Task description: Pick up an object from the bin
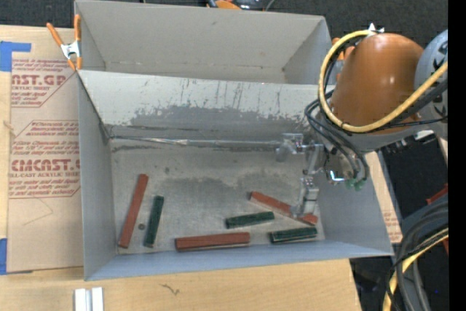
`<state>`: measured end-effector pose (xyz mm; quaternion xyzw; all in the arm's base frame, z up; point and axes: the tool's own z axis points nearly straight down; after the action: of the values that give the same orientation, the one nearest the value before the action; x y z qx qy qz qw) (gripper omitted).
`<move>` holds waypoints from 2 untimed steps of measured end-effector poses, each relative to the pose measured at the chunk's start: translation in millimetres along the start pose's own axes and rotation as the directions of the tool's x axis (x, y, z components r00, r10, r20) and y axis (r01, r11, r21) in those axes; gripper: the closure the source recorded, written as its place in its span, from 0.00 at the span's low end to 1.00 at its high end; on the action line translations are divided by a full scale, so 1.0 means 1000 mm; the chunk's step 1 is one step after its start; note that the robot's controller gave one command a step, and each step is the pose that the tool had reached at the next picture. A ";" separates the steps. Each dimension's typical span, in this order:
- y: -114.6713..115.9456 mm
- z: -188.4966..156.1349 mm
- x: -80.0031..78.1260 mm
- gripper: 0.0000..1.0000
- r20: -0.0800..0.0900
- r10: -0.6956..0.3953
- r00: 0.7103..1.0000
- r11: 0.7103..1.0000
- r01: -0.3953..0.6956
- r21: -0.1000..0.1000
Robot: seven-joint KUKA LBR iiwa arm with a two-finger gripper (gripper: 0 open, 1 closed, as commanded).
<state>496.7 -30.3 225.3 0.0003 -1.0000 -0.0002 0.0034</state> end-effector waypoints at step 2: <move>0.003 0.146 -0.021 1.00 0.007 -0.082 0.997 0.997 0.082 0.001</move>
Offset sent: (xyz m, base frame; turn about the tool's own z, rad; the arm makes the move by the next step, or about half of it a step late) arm 0.0195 0.0018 -0.1458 -0.0804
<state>516.4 -27.6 79.5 0.0412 -0.9992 0.0001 -0.0001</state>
